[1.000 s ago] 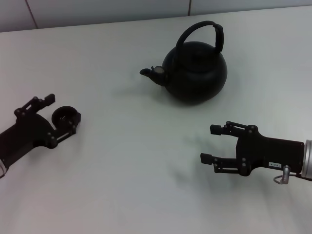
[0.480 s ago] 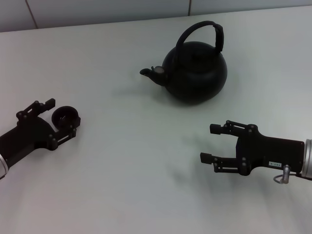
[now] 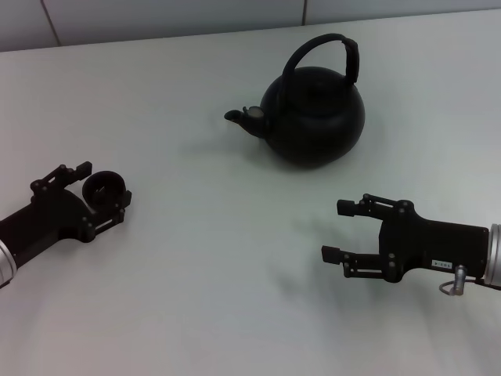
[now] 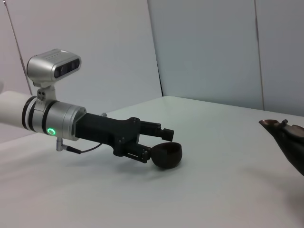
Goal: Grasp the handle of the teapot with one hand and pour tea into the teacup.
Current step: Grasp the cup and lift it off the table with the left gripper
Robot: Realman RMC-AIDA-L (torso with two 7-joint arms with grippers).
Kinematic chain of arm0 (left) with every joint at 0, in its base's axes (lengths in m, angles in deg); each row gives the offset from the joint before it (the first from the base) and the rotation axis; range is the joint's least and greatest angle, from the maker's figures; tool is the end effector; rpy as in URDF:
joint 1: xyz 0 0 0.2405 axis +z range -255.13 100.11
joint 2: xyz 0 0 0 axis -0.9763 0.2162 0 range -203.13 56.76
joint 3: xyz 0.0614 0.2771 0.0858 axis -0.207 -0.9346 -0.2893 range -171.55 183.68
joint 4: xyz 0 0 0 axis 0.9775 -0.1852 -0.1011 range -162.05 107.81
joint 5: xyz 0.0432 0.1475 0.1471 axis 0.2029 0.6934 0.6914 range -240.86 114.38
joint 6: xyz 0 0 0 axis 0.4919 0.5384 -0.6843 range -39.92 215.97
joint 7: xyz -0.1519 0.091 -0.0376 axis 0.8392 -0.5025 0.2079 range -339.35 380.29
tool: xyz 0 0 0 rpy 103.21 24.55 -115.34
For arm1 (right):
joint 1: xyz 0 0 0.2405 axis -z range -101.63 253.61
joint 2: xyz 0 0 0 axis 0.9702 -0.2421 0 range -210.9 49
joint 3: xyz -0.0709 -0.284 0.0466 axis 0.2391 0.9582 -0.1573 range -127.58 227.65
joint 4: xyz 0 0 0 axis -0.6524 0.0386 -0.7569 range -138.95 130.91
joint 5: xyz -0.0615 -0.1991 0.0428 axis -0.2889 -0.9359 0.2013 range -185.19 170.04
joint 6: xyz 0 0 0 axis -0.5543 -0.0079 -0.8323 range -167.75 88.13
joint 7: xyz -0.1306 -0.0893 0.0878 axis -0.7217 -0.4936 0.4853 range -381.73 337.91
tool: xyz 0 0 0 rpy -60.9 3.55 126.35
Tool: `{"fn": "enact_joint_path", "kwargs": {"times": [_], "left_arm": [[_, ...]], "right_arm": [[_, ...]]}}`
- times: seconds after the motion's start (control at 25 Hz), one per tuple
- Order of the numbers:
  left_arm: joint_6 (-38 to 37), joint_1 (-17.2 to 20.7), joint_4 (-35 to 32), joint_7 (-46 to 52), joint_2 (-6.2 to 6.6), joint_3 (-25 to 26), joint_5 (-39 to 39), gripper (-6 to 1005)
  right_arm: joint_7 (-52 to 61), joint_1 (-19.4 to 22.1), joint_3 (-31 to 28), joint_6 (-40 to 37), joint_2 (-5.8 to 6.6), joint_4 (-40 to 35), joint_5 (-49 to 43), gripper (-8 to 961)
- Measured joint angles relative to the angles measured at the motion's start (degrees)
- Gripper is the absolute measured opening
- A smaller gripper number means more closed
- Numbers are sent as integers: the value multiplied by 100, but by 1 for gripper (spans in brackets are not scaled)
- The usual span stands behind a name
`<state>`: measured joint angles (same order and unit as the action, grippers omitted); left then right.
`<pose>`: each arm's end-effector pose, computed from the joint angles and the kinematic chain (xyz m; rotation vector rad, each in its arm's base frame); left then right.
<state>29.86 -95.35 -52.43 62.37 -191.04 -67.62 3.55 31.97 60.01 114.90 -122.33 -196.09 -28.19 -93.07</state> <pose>-0.3583 0.3450 -0.0897 -2.3377 -0.4307 -0.4671 0.3452 0.2811 -0.0790 -2.6253 0.5210 0.7316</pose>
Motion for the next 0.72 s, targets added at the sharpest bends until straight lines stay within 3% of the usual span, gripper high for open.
{"fn": "enact_joint_path", "kwargs": {"times": [0.72], "left_arm": [[-81, 26, -69, 13, 18, -37, 168, 806]], "right_arm": [[-12, 8, 0, 0, 0, -3, -3, 827]]}}
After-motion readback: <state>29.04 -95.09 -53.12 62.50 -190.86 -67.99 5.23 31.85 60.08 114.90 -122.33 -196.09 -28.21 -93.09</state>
